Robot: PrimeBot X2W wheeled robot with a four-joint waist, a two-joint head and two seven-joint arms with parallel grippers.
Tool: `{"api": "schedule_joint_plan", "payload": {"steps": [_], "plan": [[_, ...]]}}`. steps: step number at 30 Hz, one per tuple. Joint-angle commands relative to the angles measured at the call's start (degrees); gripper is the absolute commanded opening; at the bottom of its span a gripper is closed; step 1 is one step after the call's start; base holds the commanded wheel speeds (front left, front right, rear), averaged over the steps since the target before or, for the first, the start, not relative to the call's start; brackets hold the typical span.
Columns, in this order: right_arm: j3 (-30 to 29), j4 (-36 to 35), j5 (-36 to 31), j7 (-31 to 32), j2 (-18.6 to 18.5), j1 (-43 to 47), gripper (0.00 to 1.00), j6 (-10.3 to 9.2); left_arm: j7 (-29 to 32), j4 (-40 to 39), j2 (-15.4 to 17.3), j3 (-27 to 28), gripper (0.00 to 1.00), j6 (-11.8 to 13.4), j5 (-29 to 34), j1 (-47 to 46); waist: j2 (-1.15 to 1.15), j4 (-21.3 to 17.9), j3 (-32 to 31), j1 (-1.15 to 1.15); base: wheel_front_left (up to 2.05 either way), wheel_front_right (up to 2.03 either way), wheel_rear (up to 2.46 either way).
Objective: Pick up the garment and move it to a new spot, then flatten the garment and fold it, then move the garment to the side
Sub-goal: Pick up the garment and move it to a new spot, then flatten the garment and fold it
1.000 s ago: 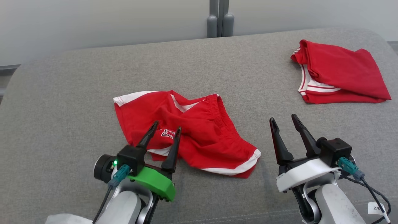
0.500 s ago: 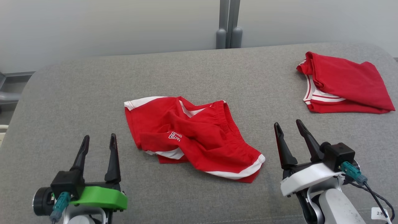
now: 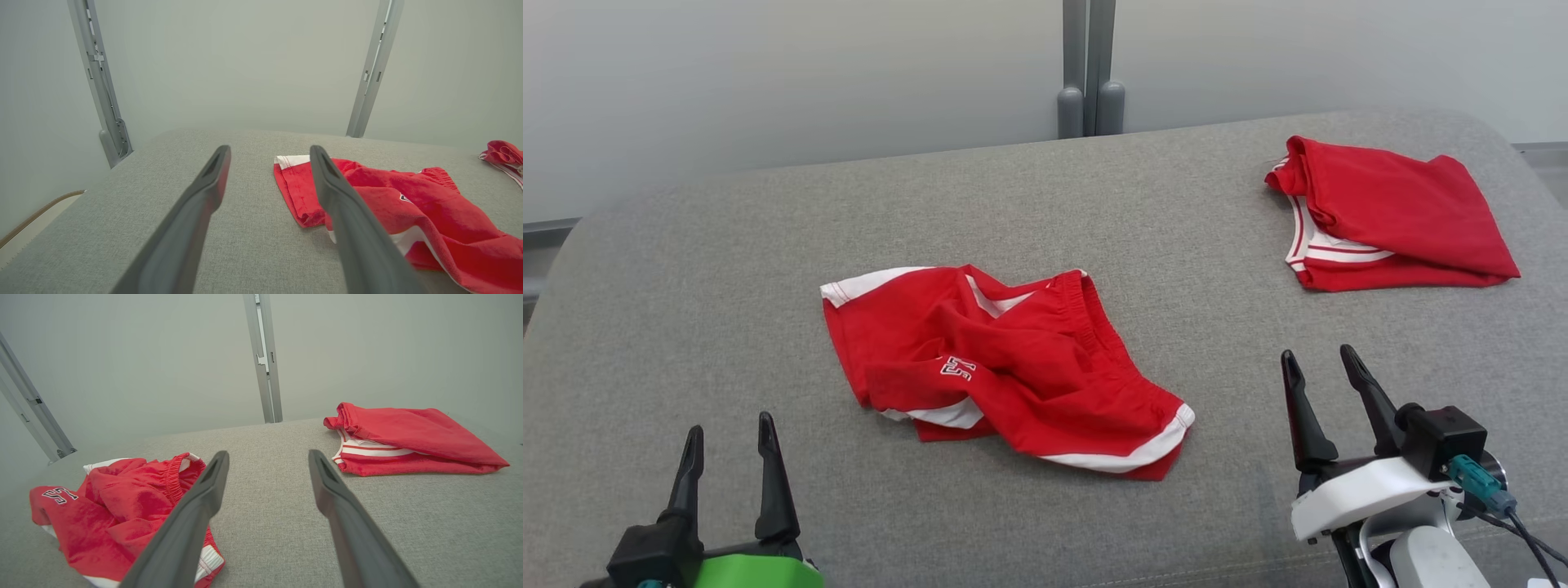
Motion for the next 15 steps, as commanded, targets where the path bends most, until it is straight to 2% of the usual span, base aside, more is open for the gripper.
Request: {"api": "schedule_joint_plan", "payload": {"steps": [1,15], "plan": [[0.08,0.17,-0.05,-0.24,-0.32,0.32,1.00,-0.02,-0.08,0.06,-0.30,0.48,1.00,-0.36,0.59,1.35,0.00,-0.63,-0.12,0.00,0.00,0.00,0.00],[0.16,0.62,0.36,-0.24,-0.04,-0.62,1.00,-0.02,-0.08,1.02,-1.22,3.02,1.00,-2.57,2.23,2.63,0.00,-2.60,0.19,0.00,0.00,0.00,0.00]]}}
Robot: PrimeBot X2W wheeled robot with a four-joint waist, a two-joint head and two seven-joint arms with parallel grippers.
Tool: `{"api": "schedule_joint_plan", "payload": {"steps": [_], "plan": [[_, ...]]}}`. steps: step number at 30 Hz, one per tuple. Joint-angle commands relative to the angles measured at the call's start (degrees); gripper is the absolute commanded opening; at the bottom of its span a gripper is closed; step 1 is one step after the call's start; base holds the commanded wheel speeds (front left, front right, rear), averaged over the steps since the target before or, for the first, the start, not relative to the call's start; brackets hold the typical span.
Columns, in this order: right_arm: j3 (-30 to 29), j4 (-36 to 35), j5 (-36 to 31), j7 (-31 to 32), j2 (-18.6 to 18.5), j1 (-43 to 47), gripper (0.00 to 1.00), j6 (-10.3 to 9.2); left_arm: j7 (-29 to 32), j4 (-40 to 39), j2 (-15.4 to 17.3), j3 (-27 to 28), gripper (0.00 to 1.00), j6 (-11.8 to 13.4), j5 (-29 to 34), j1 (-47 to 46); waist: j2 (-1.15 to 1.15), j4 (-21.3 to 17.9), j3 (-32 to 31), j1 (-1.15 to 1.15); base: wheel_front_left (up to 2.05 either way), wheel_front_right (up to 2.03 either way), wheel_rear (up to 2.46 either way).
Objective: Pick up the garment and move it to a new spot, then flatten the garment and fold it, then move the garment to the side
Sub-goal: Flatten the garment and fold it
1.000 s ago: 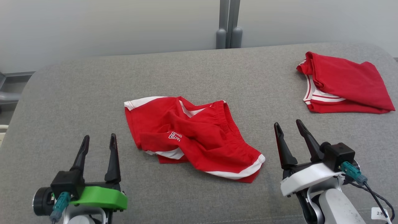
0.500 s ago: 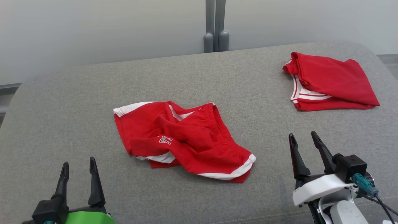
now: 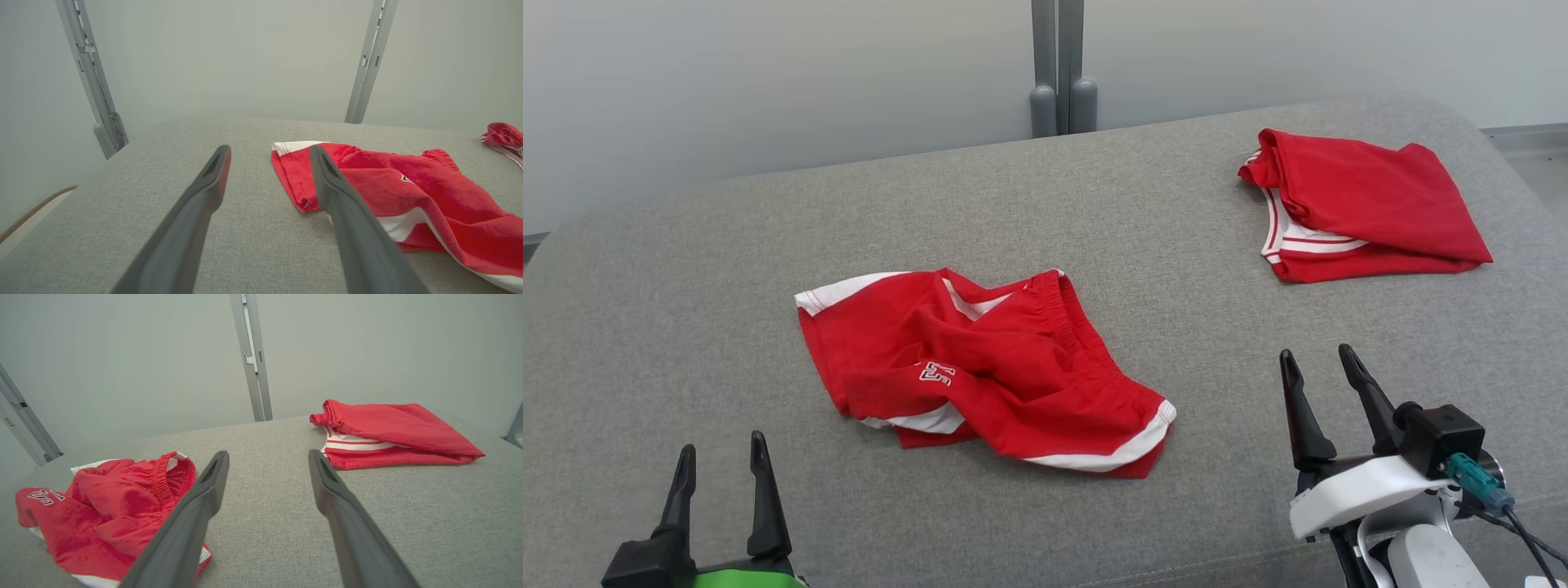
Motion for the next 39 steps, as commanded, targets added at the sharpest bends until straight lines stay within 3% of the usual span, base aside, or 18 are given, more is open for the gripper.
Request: {"api": "schedule_joint_plan", "payload": {"steps": [1,39], "plan": [[-0.03,0.13,0.32,-0.24,-0.08,-0.41,1.00,-0.02,-0.08,0.39,0.00,-0.07,1.00,-0.49,0.71,0.75,0.00,-0.08,0.01,0.00,0.00,0.00,0.00],[1.56,1.89,0.56,-0.24,0.09,-0.26,1.00,-0.02,-0.08,4.05,1.79,-1.92,1.00,-0.59,2.47,-1.29,0.00,1.73,-0.44,0.00,0.00,0.00,0.00]]}}
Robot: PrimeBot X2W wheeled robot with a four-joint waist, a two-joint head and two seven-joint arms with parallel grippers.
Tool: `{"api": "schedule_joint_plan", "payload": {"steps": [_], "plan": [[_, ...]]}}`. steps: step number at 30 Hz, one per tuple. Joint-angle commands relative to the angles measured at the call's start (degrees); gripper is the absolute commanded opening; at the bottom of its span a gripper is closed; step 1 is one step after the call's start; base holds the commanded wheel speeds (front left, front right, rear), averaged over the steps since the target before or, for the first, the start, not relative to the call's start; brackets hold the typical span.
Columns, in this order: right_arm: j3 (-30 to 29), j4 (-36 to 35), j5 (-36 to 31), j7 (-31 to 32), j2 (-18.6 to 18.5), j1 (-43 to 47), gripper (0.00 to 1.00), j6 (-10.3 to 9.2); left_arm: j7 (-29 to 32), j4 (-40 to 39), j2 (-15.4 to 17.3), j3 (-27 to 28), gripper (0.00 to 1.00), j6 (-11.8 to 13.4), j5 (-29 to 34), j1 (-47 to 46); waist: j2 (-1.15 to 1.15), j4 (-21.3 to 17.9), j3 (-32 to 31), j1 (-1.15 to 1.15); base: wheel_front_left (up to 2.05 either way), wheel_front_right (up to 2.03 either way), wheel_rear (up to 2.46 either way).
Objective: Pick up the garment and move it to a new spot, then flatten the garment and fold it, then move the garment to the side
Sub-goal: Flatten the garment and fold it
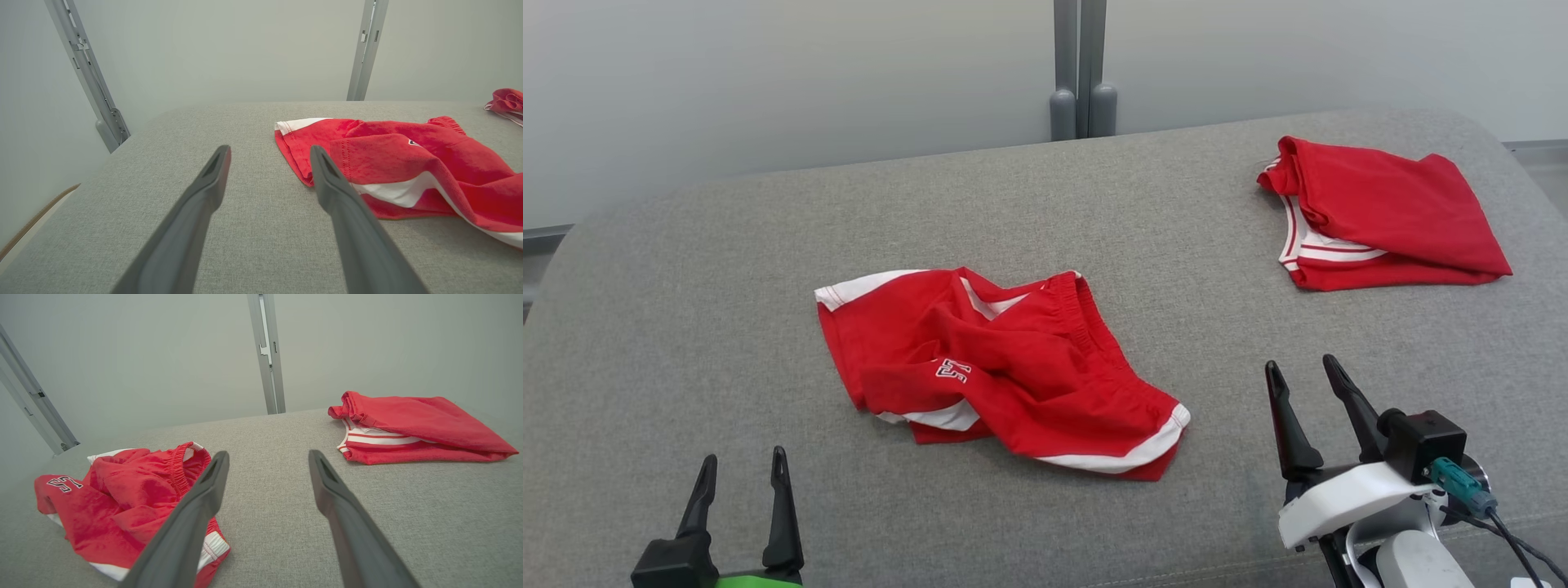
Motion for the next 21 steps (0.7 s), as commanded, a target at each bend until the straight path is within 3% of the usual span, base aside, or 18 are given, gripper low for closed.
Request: {"api": "schedule_joint_plan", "payload": {"steps": [1,21], "plan": [[0.02,0.21,0.30,-0.24,-0.06,-0.11,1.00,-0.02,-0.08,0.00,0.27,-0.03,1.00,0.31,-0.16,-0.81,0.00,0.09,-0.04,0.00,0.00,0.00,0.00],[0.57,0.68,0.51,-0.24,-0.06,-0.39,1.00,-0.02,-0.08,0.10,0.58,-0.33,1.00,0.78,-1.01,-0.62,0.00,0.71,-0.30,0.00,0.00,0.00,0.00]]}}
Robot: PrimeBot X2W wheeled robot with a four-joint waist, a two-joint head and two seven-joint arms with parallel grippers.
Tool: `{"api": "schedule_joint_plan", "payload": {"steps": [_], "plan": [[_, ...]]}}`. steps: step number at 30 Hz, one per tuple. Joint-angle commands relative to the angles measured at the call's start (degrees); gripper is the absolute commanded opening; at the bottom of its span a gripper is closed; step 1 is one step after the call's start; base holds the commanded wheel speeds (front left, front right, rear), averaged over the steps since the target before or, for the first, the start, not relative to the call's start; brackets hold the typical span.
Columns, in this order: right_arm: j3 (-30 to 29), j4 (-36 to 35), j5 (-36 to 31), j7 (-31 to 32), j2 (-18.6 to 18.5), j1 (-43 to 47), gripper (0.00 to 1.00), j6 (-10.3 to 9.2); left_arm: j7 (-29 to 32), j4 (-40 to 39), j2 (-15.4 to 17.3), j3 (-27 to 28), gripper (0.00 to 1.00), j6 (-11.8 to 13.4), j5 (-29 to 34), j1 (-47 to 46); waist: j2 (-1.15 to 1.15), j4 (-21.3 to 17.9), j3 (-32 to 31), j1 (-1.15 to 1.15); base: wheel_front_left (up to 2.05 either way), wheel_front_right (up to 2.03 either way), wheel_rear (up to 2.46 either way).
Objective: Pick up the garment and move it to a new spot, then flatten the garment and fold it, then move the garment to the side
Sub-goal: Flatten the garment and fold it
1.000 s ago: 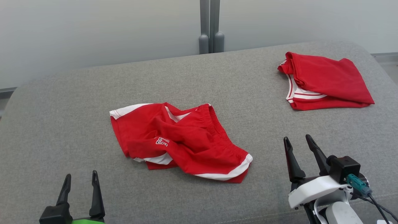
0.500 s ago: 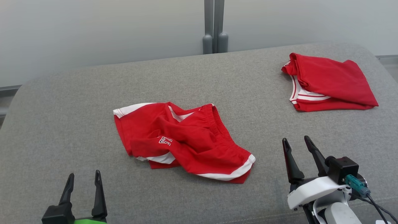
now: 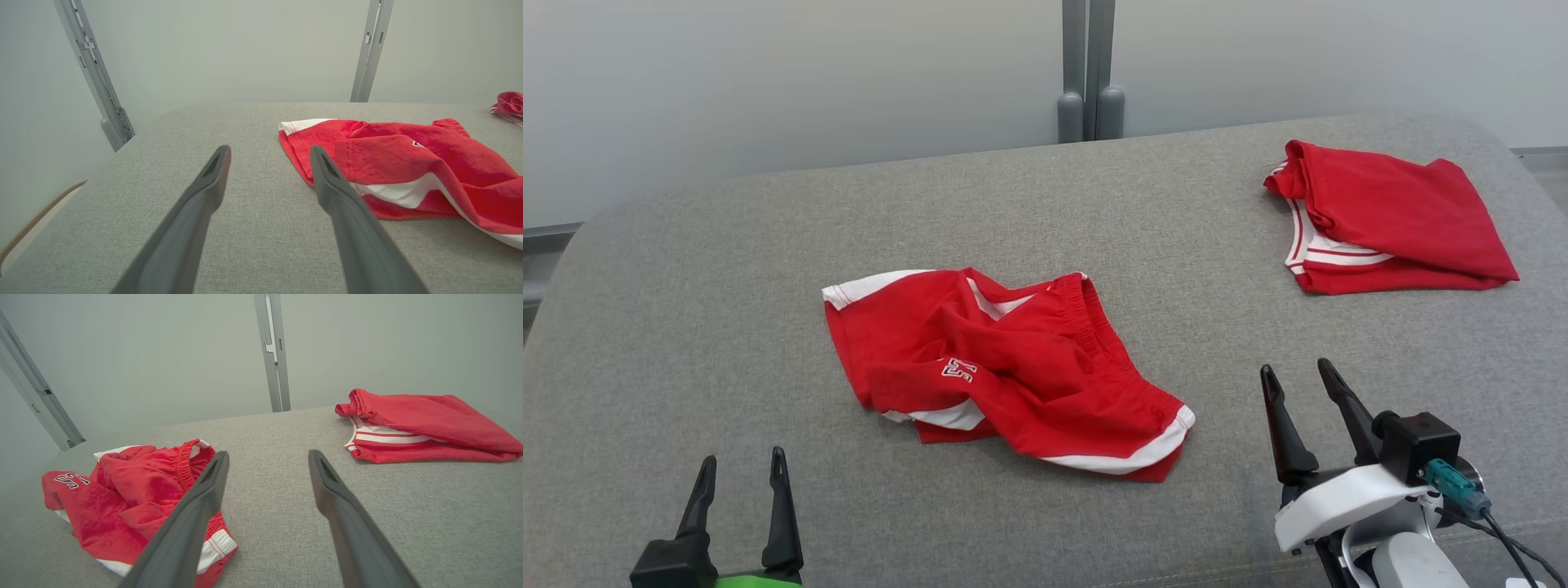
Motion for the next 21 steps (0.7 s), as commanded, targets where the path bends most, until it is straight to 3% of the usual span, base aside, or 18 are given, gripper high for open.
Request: {"api": "schedule_joint_plan", "payload": {"steps": [1,8,12,21], "plan": [[0.07,0.12,0.25,-0.24,-0.07,-0.40,1.00,-0.02,-0.08,0.04,0.39,0.05,1.00,0.29,-0.53,-0.65,0.00,-0.01,0.00,0.00,0.00,0.00,0.00],[2.14,0.75,0.90,-0.24,-0.45,-0.86,1.00,-0.02,0.50,1.55,0.94,-1.26,1.00,-1.94,-1.07,-1.81,0.00,-0.04,0.11,0.00,0.00,0.00,0.00],[5.74,2.26,2.17,-0.03,-2.00,-2.08,1.00,-0.02,2.14,4.30,1.74,-3.17,1.00,-4.93,-2.37,-3.97,0.00,0.01,0.72,0.00,0.00,0.00,0.00],[14.05,8.85,4.77,1.61,-6.60,-8.45,1.00,-0.02,2.87,16.68,4.04,-9.35,1.00,-8.23,-5.06,-12.66,0.00,0.22,4.78,0.00,0.00,0.00,0.00]]}}
